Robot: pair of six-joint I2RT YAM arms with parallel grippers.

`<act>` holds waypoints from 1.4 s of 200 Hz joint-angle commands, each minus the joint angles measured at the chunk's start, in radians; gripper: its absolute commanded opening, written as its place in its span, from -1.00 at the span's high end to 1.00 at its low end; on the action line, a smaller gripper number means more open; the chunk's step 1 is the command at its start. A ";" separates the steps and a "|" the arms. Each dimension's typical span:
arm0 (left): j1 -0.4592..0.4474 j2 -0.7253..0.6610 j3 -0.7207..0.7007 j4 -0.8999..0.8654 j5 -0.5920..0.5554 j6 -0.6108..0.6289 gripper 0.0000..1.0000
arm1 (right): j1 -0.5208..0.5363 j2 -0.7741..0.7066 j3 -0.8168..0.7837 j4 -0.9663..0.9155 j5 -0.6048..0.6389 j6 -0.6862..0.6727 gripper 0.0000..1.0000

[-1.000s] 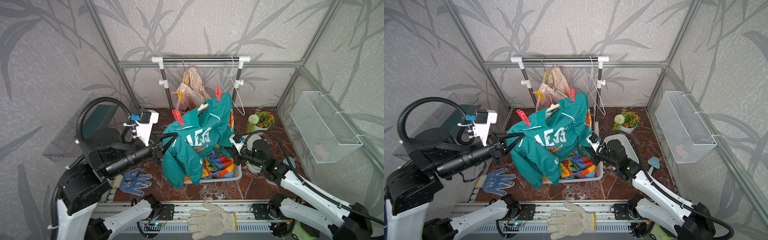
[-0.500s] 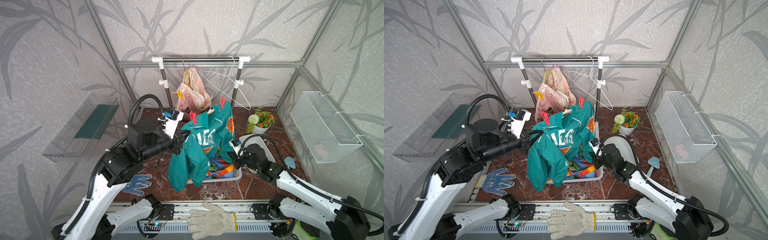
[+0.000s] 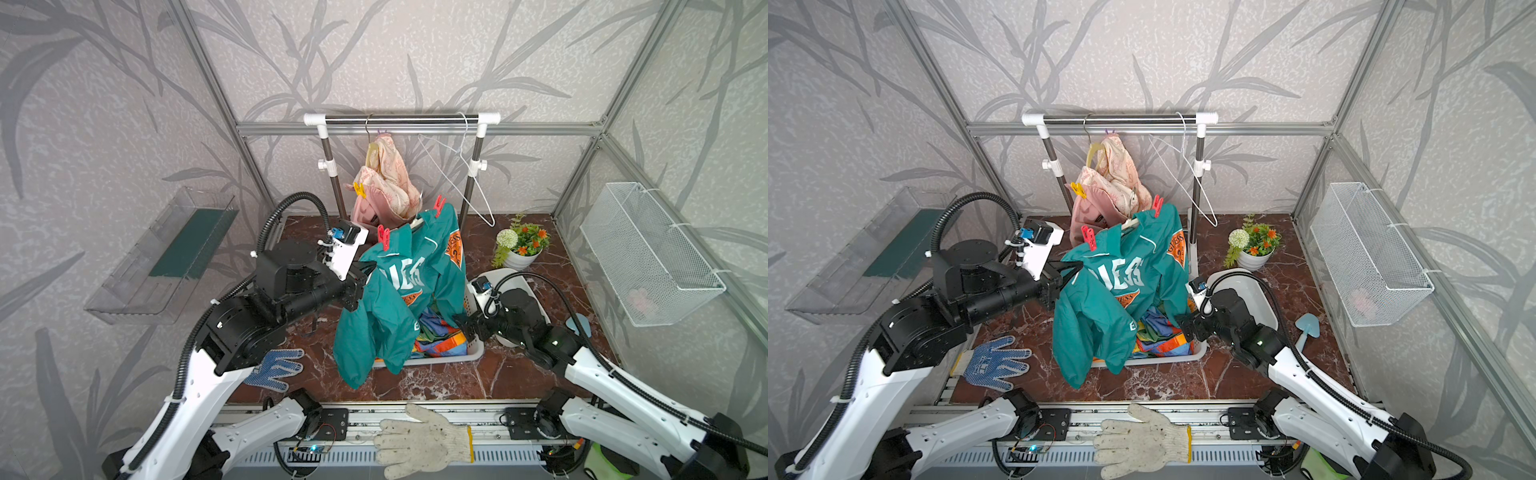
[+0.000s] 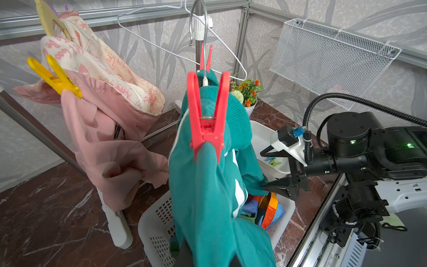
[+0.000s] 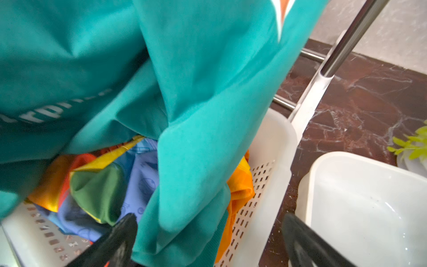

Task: Remove the clothespins securing jackets to the hanger
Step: Adjust the jacket in the basket.

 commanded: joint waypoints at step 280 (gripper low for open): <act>-0.018 0.153 0.091 0.209 -0.062 -0.105 1.00 | 0.722 0.679 0.480 0.182 0.325 0.536 -0.55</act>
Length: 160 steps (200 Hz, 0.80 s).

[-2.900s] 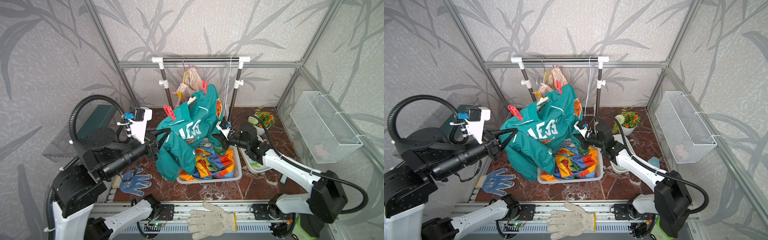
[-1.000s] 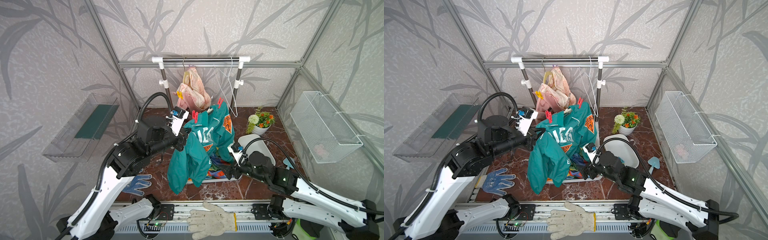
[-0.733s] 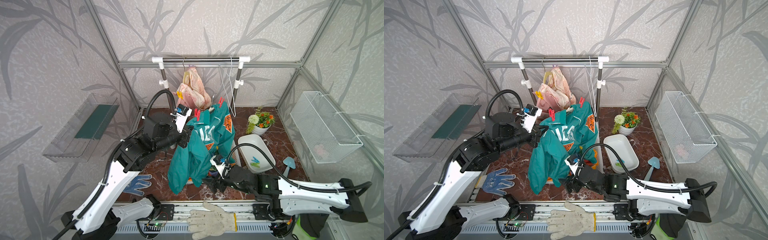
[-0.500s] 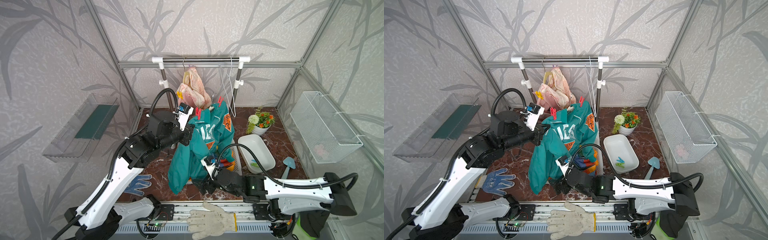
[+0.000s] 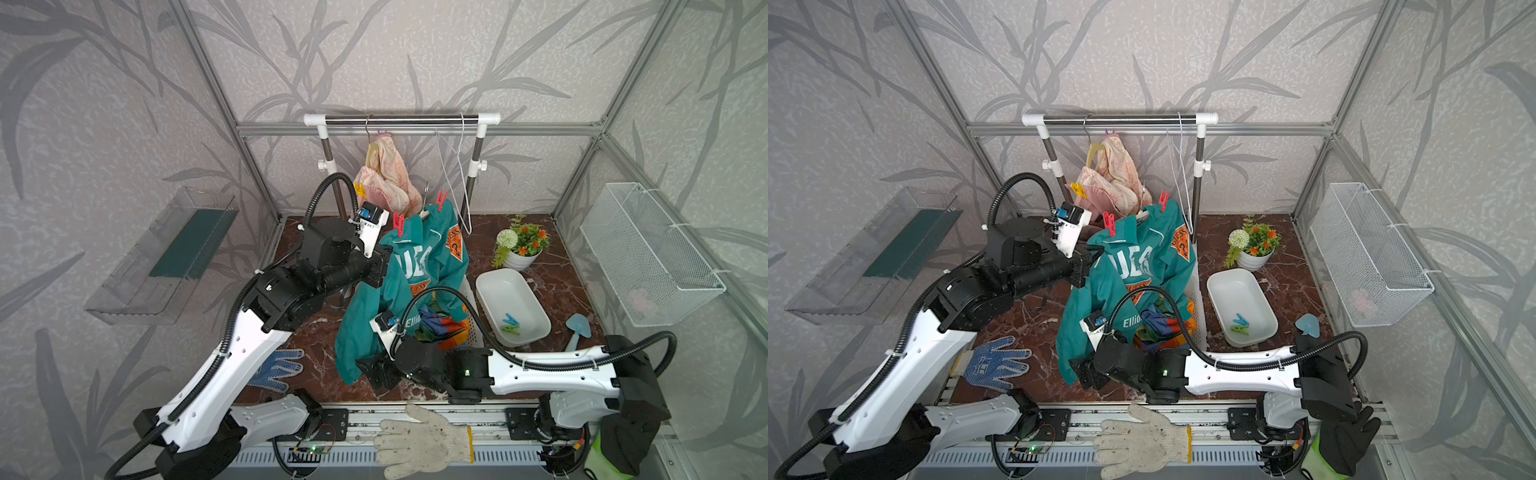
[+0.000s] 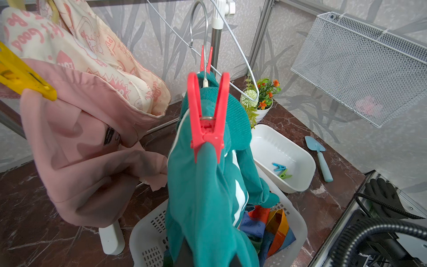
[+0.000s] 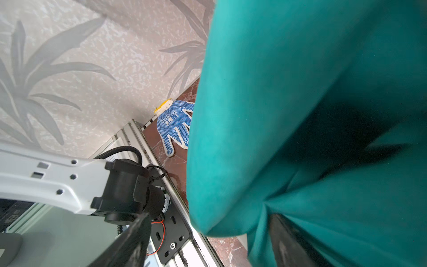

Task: Remove the clothespins securing jackets to the hanger
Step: Adjust the jacket in the basket.

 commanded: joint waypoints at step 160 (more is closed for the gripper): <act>-0.009 -0.130 0.004 0.158 0.102 -0.047 1.00 | -0.154 -0.080 -0.100 -0.082 0.232 -0.079 1.00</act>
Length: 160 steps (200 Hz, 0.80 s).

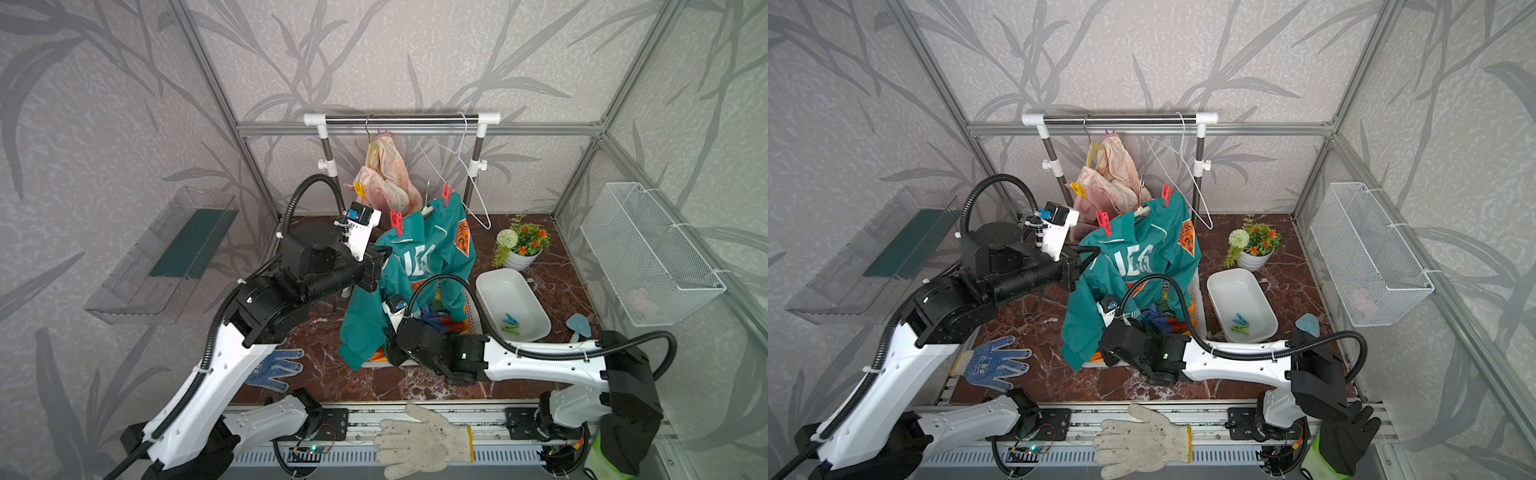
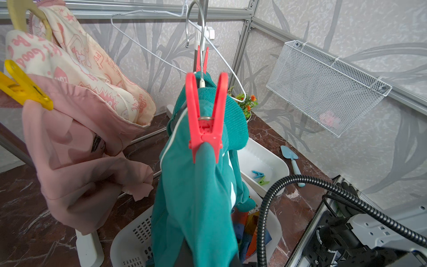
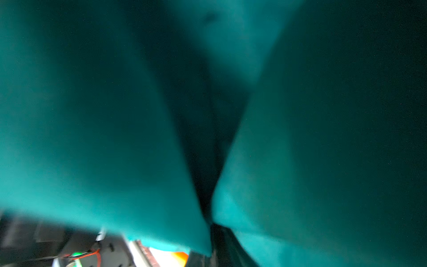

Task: Remove the clothespins securing jackets to the hanger
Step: Adjust the jacket in the basket.

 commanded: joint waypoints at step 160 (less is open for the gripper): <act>-0.026 -0.336 -0.608 0.410 -0.093 0.027 1.00 | -0.055 -0.152 -0.186 -0.118 0.038 -0.048 -0.49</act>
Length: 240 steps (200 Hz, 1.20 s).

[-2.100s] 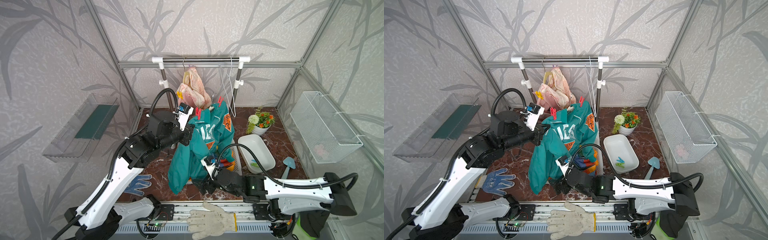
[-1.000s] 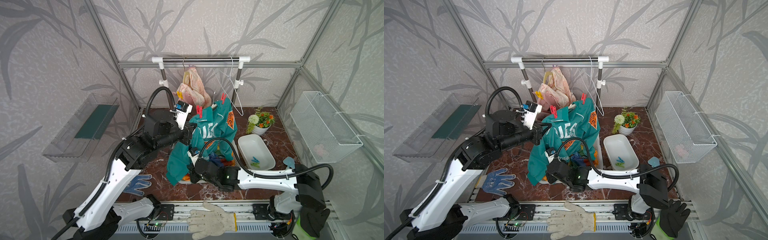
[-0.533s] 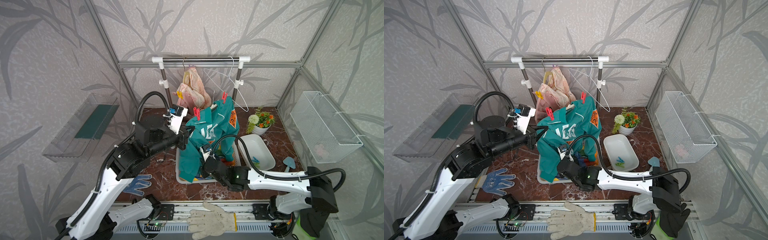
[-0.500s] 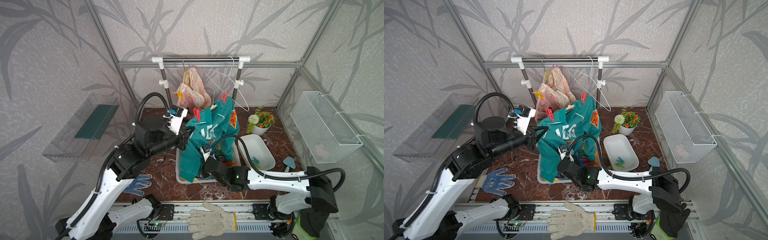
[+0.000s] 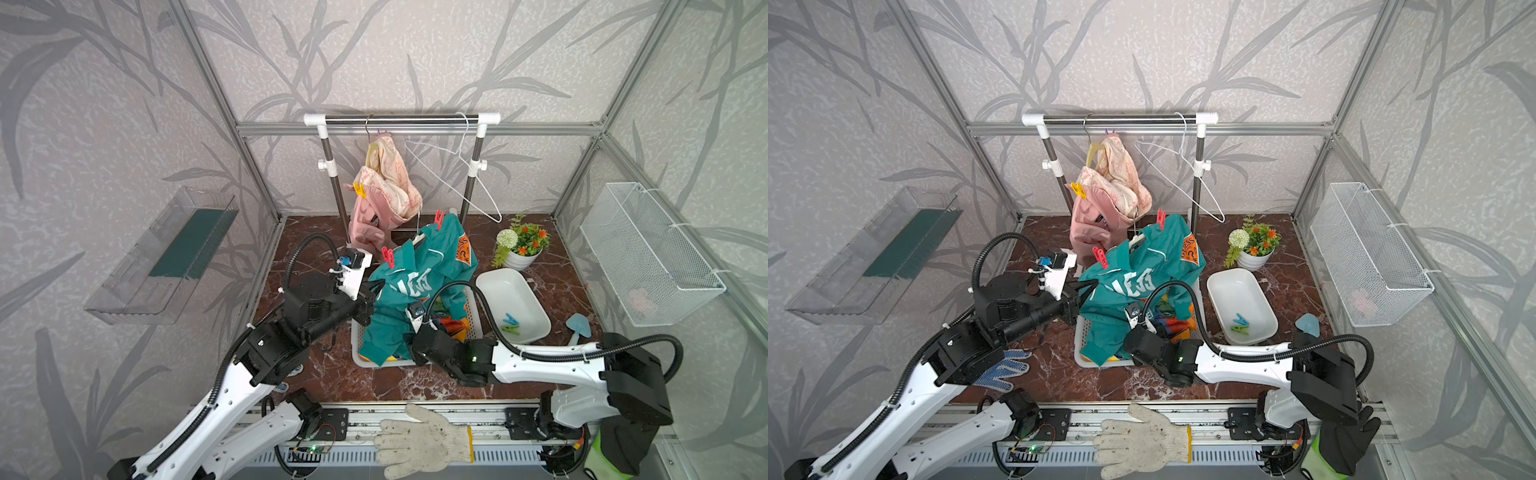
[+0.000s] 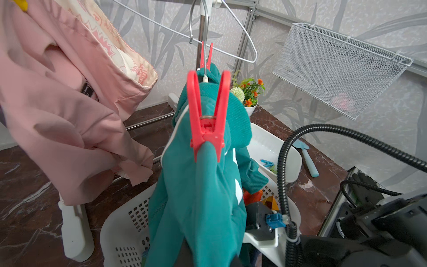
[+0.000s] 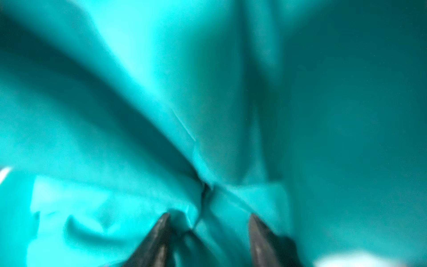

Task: Remove the clothespins securing jackets to the hanger
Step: Adjust the jacket in the basket.

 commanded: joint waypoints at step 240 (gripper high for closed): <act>-0.738 -0.005 -0.352 0.268 -0.816 0.254 1.00 | -0.844 -0.374 0.387 -0.739 -0.622 0.345 -0.59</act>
